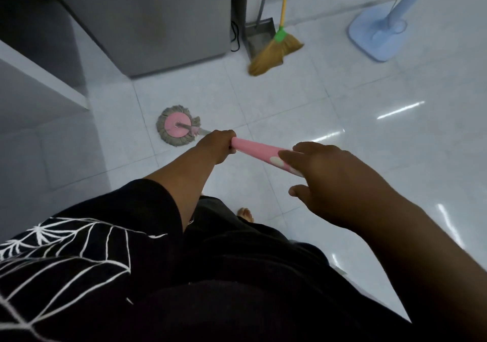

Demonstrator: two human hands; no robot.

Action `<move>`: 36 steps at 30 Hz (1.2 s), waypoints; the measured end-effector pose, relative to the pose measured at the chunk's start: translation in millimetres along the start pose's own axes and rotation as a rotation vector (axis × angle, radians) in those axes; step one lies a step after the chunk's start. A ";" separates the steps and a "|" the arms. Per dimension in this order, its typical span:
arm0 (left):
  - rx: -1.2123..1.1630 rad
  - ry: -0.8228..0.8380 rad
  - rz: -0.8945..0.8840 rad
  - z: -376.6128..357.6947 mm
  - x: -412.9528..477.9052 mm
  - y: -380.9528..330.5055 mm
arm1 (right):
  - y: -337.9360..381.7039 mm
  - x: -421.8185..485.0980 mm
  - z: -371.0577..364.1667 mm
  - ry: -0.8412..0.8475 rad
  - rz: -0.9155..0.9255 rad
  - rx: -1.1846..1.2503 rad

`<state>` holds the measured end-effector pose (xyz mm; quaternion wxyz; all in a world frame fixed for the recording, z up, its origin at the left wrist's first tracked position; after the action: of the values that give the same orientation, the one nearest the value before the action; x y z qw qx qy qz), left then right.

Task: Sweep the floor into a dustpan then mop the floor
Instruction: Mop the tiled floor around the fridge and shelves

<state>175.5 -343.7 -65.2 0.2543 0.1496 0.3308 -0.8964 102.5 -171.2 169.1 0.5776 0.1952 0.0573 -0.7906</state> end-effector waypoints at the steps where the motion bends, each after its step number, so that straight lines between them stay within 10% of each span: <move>1: 0.004 0.010 0.000 -1.1 -1.4 0.2 | 2.5 3.3 -4.4 0.000 -0.002 -0.084; 36: 0.009 0.018 0.207 190.6 -2.9 340.7 | 275.0 308.3 8.1 0.225 0.206 -0.071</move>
<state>347.9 -692.3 -99.8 0.3417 0.1922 0.3119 -0.8655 278.8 -538.2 98.1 0.6521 0.2666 0.1292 -0.6979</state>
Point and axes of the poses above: each hand's wrist, its own x-axis towards the middle knuckle, its own z-axis out of the back of the hand, y = z × x, the point moved 7 cm from there along x, towards the middle knuckle, and after that the axes turned 9 degrees about -z, right-handed, at the moved point
